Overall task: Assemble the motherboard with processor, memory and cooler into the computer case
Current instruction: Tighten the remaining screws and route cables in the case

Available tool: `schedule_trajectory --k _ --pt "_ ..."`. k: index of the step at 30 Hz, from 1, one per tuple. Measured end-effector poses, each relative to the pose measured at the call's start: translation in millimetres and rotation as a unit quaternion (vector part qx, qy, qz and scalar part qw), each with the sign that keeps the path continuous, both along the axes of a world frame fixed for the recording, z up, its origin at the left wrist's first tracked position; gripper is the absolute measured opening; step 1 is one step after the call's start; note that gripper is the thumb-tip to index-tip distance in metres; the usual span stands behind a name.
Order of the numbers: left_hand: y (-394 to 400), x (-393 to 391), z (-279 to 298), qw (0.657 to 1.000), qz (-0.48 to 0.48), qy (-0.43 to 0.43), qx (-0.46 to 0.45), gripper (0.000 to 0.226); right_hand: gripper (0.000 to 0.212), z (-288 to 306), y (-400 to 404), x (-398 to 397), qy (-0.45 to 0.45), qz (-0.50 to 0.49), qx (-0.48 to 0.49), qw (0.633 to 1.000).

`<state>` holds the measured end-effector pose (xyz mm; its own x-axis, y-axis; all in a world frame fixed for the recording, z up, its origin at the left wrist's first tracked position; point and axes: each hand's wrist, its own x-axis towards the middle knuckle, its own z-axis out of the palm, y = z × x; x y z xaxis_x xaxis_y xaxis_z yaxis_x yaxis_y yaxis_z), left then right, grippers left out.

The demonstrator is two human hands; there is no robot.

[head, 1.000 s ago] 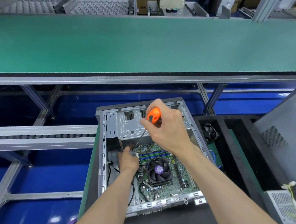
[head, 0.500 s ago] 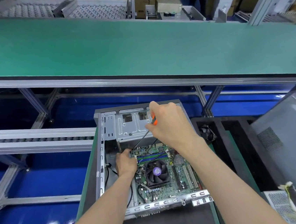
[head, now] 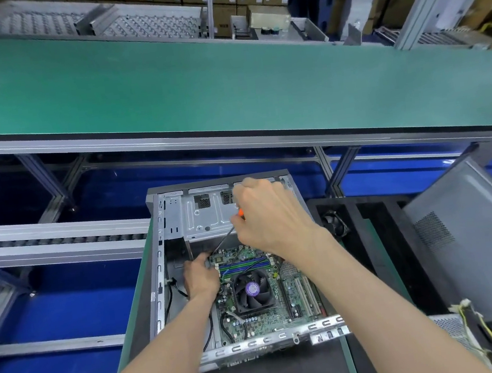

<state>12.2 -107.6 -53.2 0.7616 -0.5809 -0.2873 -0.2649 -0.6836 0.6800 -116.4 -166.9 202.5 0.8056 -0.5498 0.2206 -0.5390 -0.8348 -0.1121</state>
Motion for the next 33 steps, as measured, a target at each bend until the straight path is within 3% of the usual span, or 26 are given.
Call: schedule_trajectory --k 3,9,14,18,20,23,25,27,30,33 --pt "-2 1 -2 1.0 0.002 -0.012 0.012 0.04 0.01 5 1 6 0.002 0.039 0.052 0.998" --pt "-2 3 -6 1.0 0.013 -0.014 0.002 0.035 0.022 3 -2 12 0.012 -0.057 -0.033 0.998" --pt "-4 4 -9 0.998 0.054 0.017 -0.034 0.029 0.013 9 -6 5 -0.005 0.021 0.075 0.997" --pt "-4 2 -8 0.996 0.077 0.029 -0.044 0.029 0.018 -2 -1 11 -0.005 -0.047 -0.035 0.998" --pt "-4 2 -7 0.995 0.08 0.035 -0.047 0.029 0.022 -1 0 10 -0.004 -0.035 -0.052 0.998" --pt "-4 2 -8 0.994 0.082 0.044 -0.054 0.029 0.021 8 -3 7 -0.012 0.029 0.059 0.998" --pt "-4 3 -10 0.993 0.088 0.049 -0.054 0.029 0.019 9 -4 8 -0.012 0.028 0.084 0.996" --pt "-4 3 -12 0.992 0.096 0.055 -0.053 0.029 0.012 3 -1 11 -0.013 -0.01 0.038 0.999" --pt "-5 2 -11 0.991 0.103 0.06 -0.059 0.029 0.026 -5 3 11 -0.01 -0.053 -0.053 0.997" --pt "-5 3 -9 0.99 0.107 0.064 -0.062 0.028 0.025 0 4 4 -0.023 -0.001 0.004 1.0"
